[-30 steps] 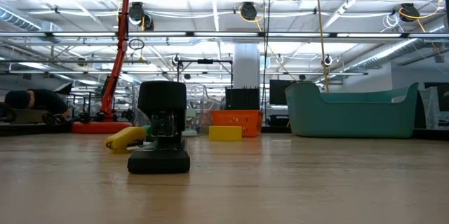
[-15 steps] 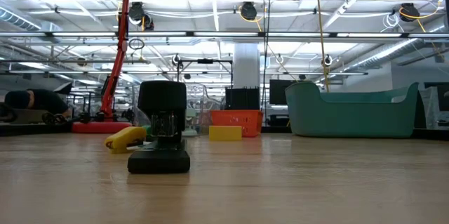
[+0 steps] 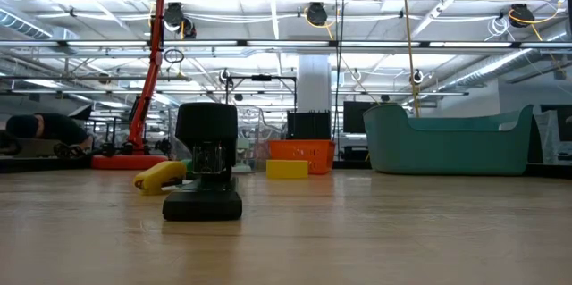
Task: Pick and place Stapler, Stapler remover, tape
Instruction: Put the orange tape into the green bin
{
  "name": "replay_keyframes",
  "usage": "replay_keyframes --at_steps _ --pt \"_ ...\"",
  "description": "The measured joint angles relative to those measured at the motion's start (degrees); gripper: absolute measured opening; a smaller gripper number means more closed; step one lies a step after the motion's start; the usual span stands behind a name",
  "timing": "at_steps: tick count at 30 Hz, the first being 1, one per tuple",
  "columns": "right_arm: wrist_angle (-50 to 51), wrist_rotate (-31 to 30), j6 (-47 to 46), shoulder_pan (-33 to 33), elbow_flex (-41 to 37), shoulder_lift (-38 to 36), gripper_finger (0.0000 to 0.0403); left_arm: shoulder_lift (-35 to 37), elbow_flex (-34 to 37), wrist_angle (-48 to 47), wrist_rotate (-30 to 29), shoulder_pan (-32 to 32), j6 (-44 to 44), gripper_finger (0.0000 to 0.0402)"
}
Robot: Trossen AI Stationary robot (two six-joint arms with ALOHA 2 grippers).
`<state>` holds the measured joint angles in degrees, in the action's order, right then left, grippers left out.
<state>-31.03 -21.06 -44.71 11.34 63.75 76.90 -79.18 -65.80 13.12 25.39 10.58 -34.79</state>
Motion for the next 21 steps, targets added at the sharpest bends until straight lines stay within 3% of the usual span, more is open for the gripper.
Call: replay_keyframes --at_steps 15,21 --pt "0.2 0.6 -1.1 -0.8 0.0 0.0 0.0070 -1.2 0.0 1.2 0.1 -1.4 0.3 0.0037" --pt "0.0 0.2 -1.0 -0.9 0.0 0.1 0.0046 0.6 0.0 -2.8 2.2 2.7 -0.2 0.0139"
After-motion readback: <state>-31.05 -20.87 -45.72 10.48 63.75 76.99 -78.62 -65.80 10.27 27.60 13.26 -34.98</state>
